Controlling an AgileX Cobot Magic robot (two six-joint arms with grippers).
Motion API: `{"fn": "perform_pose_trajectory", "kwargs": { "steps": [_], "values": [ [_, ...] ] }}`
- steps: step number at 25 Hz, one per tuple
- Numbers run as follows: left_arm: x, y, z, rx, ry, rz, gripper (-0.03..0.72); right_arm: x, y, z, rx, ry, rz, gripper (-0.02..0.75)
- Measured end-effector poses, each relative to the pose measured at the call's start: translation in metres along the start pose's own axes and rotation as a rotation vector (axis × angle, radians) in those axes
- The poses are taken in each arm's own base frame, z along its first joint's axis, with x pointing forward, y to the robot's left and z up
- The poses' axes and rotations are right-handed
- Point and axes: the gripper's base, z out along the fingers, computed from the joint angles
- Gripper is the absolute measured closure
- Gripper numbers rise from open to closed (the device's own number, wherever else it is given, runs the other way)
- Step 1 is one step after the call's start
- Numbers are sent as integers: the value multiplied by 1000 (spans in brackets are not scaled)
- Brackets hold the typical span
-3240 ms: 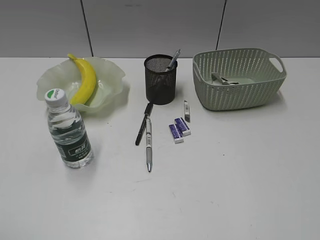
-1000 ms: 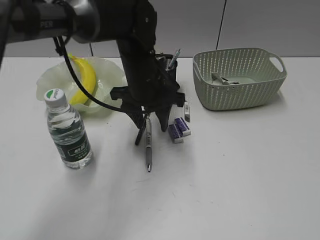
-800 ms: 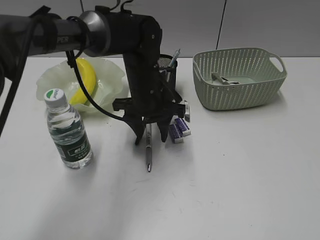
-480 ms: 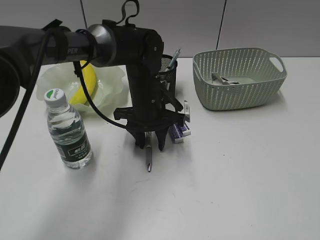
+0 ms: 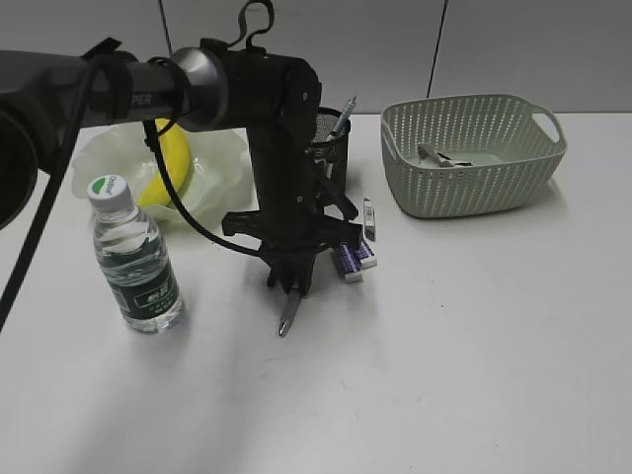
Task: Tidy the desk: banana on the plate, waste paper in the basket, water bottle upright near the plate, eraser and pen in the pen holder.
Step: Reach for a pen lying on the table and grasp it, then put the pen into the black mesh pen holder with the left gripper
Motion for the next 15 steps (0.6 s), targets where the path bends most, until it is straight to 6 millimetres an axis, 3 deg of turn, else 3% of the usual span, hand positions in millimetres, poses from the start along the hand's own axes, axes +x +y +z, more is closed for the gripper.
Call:
{"fn": "perform_pose_trajectory", "kwargs": {
  "steps": [3, 7, 12, 15],
  "values": [
    [3, -5, -16, 29, -27, 3, 598, 0, 0, 0, 0, -1, -1, 312],
    [12, -10, -68, 81, -125, 19, 598, 0, 0, 0, 0, -1, -1, 312],
    [16, -7, -142, 102, -438, 70, 598, 0, 0, 0, 0, -1, -1, 312],
    [10, -4, -171, 91, -661, 108, 598, 0, 0, 0, 0, -1, 0, 312]
  ]
}}
